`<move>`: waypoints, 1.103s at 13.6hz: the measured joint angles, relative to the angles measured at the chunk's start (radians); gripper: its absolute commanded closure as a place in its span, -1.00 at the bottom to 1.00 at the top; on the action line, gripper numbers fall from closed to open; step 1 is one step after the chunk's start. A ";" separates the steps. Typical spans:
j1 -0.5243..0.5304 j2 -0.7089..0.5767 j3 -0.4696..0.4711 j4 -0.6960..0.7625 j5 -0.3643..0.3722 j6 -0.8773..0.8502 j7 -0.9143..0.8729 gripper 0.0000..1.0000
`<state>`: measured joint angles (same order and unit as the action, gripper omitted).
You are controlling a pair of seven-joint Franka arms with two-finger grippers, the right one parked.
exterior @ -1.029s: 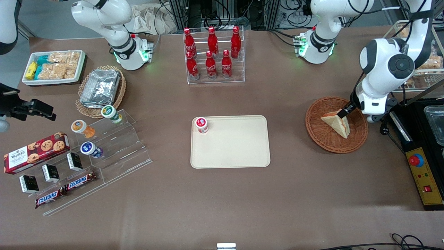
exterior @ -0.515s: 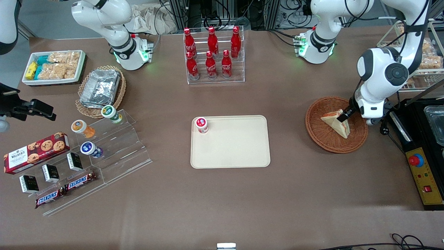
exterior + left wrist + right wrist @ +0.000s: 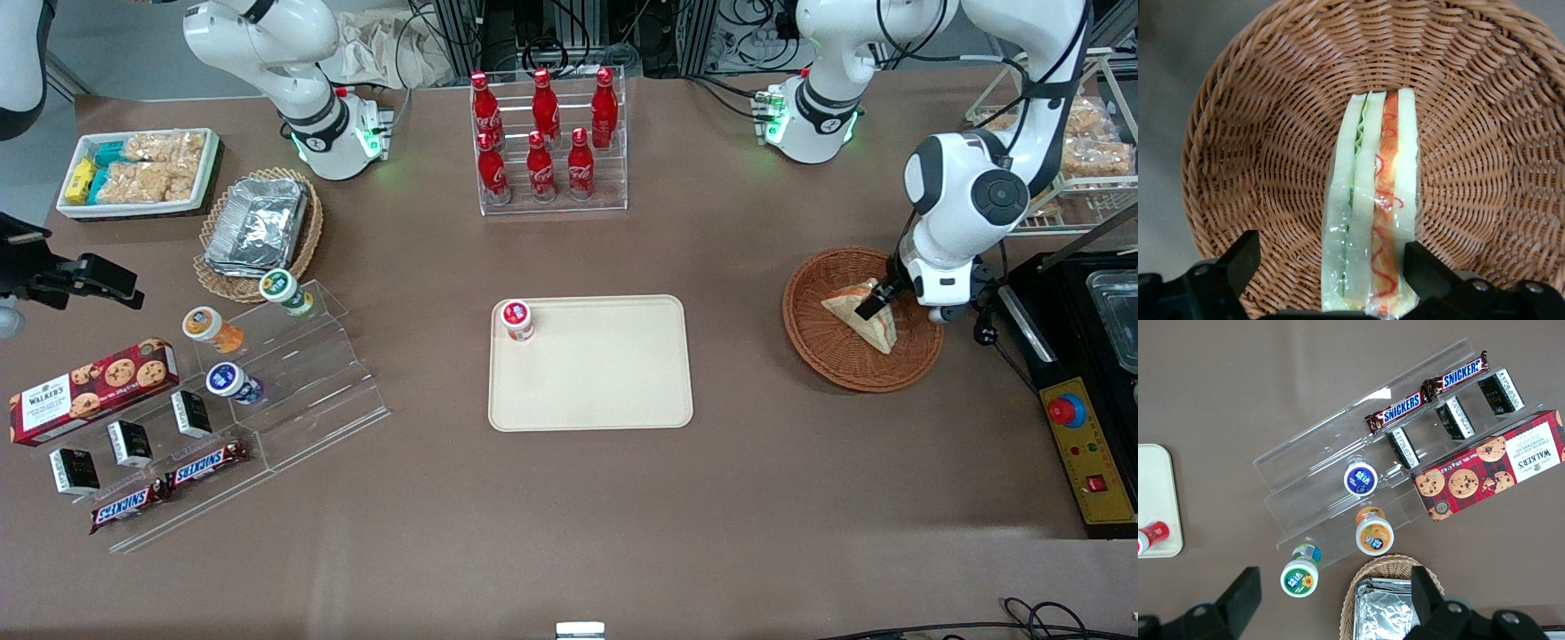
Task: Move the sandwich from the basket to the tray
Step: 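Lower the left gripper around the sandwich and close on it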
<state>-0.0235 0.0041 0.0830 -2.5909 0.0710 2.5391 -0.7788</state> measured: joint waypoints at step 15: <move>-0.020 -0.023 -0.029 0.040 -0.008 -0.037 -0.133 -1.00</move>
<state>-0.0430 -0.0193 0.0540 -2.5509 0.0626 2.5023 -0.9119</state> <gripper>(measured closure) 0.000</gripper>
